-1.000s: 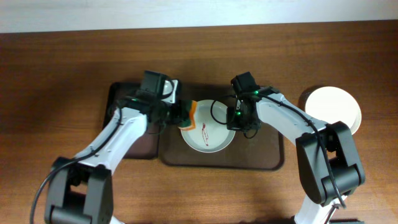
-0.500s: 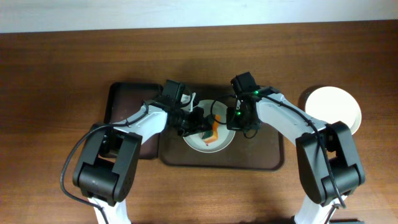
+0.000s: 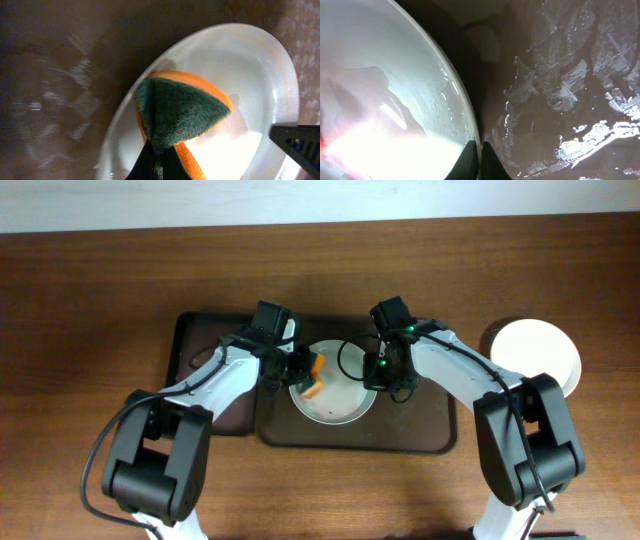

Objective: Clean dirty plates on tray and stack at the side
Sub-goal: 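Scrub the held plate with the sponge in the left gripper, then return the sponge to the black tray and release it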

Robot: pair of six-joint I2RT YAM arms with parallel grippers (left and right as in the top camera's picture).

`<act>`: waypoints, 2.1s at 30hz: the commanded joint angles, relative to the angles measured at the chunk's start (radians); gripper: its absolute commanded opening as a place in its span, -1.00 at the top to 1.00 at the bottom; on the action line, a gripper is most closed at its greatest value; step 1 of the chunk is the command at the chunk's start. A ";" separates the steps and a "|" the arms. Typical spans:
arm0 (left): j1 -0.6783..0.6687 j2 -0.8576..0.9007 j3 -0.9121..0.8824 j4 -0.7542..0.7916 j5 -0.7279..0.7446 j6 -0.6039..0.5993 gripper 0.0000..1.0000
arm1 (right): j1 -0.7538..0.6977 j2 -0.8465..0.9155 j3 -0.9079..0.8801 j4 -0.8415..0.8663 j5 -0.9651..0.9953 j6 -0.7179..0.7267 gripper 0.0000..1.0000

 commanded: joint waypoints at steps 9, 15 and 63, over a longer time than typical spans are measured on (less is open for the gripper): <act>0.069 -0.312 -0.002 -0.173 -0.310 0.264 1.00 | 0.004 0.004 0.006 -0.012 0.018 0.004 0.92; 0.168 -0.196 -0.009 -0.265 -0.433 0.402 1.00 | 0.004 0.004 0.006 -0.012 0.018 0.004 0.92; 0.229 -0.168 0.133 -0.462 -0.356 0.406 -0.50 | 0.004 -0.003 0.011 0.033 0.032 -0.062 0.92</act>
